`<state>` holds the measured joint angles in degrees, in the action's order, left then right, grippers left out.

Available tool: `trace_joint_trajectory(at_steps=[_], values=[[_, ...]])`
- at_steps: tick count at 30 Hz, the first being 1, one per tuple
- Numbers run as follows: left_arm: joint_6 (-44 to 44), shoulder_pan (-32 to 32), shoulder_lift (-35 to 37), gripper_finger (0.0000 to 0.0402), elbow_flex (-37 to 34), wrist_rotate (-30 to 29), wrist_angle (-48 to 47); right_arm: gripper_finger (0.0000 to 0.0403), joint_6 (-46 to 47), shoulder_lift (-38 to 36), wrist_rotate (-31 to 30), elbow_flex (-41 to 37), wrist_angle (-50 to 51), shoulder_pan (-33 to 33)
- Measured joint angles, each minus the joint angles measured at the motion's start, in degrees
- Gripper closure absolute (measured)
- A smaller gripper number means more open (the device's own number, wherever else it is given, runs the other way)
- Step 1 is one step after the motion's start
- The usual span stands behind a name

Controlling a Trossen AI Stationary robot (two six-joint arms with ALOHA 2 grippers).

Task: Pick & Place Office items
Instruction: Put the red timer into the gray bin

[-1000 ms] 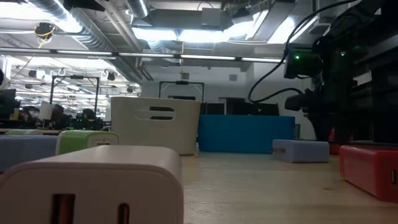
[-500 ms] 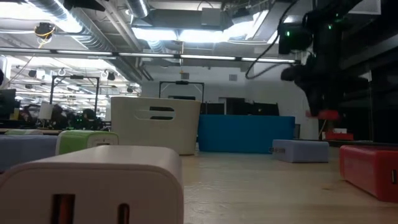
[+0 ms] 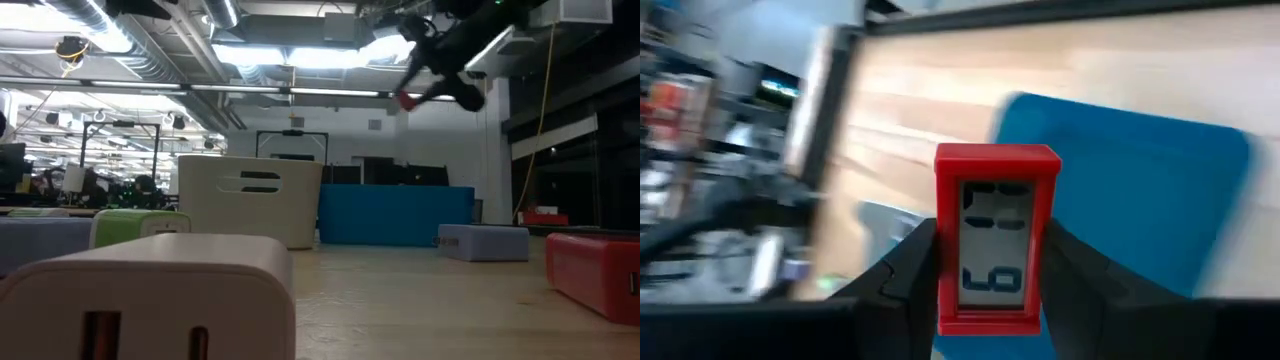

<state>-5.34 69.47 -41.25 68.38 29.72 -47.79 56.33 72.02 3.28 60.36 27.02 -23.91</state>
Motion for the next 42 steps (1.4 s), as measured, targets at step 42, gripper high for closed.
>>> trace_joint_trajectory(at_steps=[42], values=[[-1.0, 0.0, -2.6, 0.0169, 0.0, 0.2, 0.2, 0.0237, -1.5, 44.5, 13.3, 28.0, -16.4, 18.2]])
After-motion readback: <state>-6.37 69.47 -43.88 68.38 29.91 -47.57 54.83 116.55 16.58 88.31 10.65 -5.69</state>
